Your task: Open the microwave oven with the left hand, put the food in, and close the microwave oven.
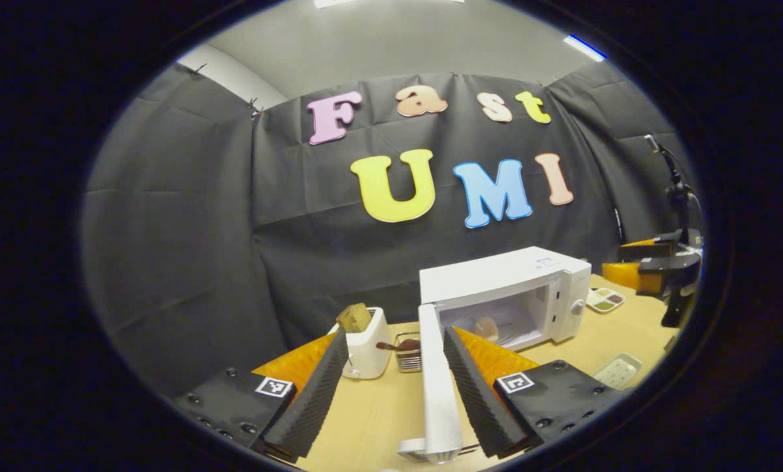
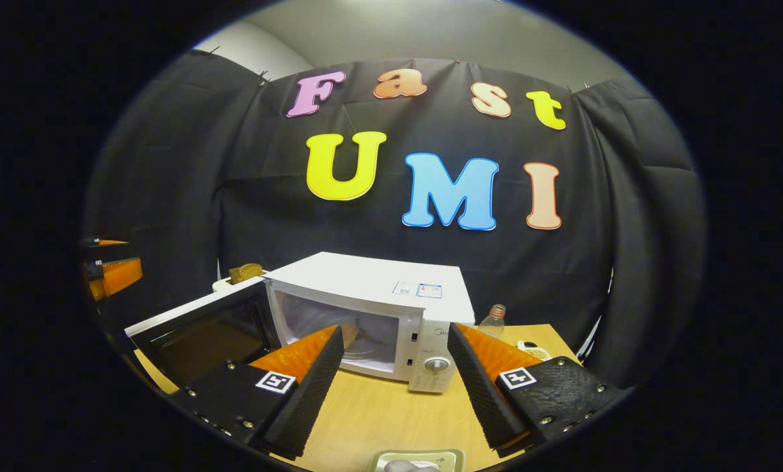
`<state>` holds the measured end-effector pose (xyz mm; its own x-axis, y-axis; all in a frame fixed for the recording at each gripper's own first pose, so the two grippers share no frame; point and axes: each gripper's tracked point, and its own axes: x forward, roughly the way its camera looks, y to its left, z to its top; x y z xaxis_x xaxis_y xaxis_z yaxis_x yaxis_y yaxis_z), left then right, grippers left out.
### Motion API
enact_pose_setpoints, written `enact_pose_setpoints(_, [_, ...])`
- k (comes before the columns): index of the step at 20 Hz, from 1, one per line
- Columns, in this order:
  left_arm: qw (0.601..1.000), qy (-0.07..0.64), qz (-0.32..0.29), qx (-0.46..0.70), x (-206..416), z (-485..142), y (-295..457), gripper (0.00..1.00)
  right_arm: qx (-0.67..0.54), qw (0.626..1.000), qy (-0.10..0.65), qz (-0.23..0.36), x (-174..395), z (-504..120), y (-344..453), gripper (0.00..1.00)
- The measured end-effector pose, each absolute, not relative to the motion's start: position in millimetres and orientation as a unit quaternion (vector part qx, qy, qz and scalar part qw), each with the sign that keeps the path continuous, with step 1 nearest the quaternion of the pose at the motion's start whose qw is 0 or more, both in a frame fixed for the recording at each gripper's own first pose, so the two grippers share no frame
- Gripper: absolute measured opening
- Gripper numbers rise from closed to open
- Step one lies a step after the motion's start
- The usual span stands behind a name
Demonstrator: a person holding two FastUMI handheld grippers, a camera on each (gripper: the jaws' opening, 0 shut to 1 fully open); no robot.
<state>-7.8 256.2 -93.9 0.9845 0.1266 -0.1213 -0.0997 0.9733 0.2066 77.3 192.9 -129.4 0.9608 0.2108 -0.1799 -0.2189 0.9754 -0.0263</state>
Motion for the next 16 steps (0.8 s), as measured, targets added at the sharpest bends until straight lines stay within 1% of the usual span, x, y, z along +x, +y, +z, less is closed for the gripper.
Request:
enact_pose_setpoints(1, [0.990,0.070,0.068,0.101,-11,-98,270,0.97,-0.030,0.989,0.099,0.108,70,-132,186,0.97])
enact_pose_setpoints(2, [0.989,0.073,0.078,0.099,-15,-104,282,1.00,-0.034,0.988,0.111,0.106,63,-134,178,0.97])
enact_pose_setpoints(3, [0.989,0.072,0.089,0.098,-20,-109,295,0.97,-0.038,0.987,0.118,0.103,58,-135,171,0.96])
enact_pose_setpoints(5, [0.987,0.080,0.108,0.090,-31,-126,317,1.00,-0.043,0.987,0.125,0.097,53,-131,160,0.96])
enact_pose_setpoints(6, [0.986,0.085,0.115,0.083,-37,-138,327,0.97,-0.044,0.986,0.127,0.095,52,-130,157,0.96])
enact_pose_setpoints(7, [0.985,0.091,0.122,0.078,-45,-151,337,1.00,-0.043,0.986,0.130,0.093,52,-128,154,0.96])
enact_pose_setpoints(9, [0.981,0.110,0.139,0.073,-58,-177,353,1.00,-0.038,0.986,0.133,0.096,53,-121,154,0.96])
enact_pose_setpoints(10, [0.979,0.125,0.147,0.070,-63,-192,359,0.97,-0.035,0.986,0.134,0.096,55,-119,154,0.96])
enact_pose_setpoints(12, [0.976,0.139,0.151,0.067,-69,-216,360,0.97,-0.043,0.986,0.128,0.095,60,-111,156,0.95])
enact_pose_setpoints(14, [0.975,0.159,0.142,0.068,-70,-242,355,0.97,-0.060,0.986,0.117,0.100,62,-103,162,0.96])
enact_pose_setpoints(15, [0.974,0.169,0.135,0.073,-70,-251,347,1.00,-0.058,0.987,0.114,0.103,63,-101,164,0.96])
enact_pose_setpoints(16, [0.974,0.173,0.127,0.078,-68,-256,342,0.97,-0.052,0.987,0.112,0.106,65,-99,167,0.96])
